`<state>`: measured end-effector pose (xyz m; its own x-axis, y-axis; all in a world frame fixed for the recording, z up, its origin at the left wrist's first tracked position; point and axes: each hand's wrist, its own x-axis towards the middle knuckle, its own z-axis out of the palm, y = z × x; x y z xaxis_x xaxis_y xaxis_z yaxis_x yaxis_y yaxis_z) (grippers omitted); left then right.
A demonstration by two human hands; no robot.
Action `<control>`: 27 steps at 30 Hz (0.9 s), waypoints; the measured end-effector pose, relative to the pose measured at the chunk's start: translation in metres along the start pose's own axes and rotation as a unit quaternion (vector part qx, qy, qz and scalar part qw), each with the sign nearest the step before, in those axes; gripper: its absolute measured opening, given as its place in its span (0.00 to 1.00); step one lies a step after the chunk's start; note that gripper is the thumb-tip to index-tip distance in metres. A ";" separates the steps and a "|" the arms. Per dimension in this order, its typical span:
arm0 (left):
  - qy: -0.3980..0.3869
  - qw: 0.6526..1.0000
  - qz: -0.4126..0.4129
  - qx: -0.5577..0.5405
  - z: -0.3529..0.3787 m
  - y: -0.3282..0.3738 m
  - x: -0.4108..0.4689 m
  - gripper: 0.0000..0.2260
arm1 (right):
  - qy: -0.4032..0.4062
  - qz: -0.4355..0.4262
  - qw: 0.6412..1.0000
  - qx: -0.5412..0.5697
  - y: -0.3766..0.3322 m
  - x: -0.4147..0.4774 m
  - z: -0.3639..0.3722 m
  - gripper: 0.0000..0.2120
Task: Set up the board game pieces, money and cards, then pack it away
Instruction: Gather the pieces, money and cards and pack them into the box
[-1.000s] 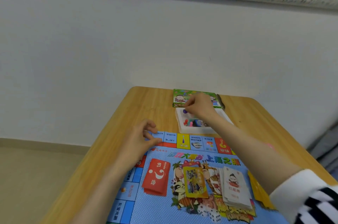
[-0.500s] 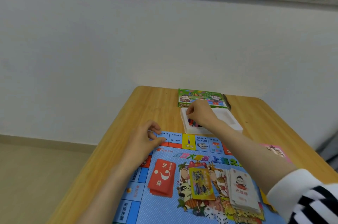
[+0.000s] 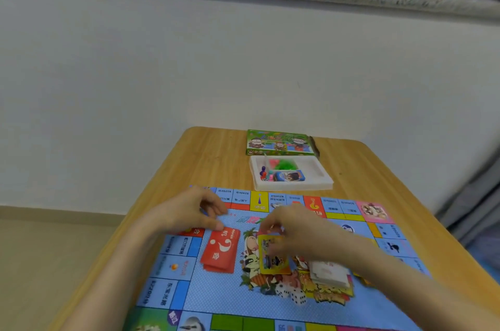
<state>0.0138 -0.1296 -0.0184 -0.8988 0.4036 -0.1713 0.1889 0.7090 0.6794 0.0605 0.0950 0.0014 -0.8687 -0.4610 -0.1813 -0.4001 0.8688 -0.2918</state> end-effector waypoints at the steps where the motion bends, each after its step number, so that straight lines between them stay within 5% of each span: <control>1: -0.014 0.999 -0.006 0.041 -0.001 0.002 -0.002 0.13 | -0.012 0.005 1.000 -0.014 0.000 -0.001 0.010 0.19; 5: -0.082 0.987 -0.025 0.136 0.006 0.013 -0.011 0.24 | -0.005 0.016 1.000 -0.017 0.002 -0.003 0.028 0.22; 11: -0.128 0.964 -0.048 0.230 0.014 0.027 -0.010 0.20 | -0.040 0.066 0.997 -0.030 0.000 0.003 0.017 0.30; 19: -0.116 0.975 -0.074 0.173 0.017 0.037 -0.016 0.25 | 0.022 0.060 0.997 0.040 -0.005 -0.007 0.019 0.24; 23: -0.063 0.995 -0.076 -0.006 0.022 0.027 -0.027 0.24 | 0.110 0.064 0.960 0.248 0.006 -0.023 0.015 0.18; 25: -0.049 0.996 -0.071 -0.034 0.029 0.029 -0.027 0.24 | 0.119 0.052 0.898 0.420 0.008 -0.028 0.011 0.18; 27: -0.051 0.997 -0.048 -0.019 0.036 0.038 -0.024 0.24 | 0.116 0.051 0.883 0.453 0.006 -0.026 0.010 0.19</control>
<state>0.0570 -0.0914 -0.0145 -0.8664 0.3934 -0.3077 0.0874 0.7260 0.6821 0.0835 0.1103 -0.0052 -0.9649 -0.2490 -0.0835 -0.0104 0.3539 -0.9352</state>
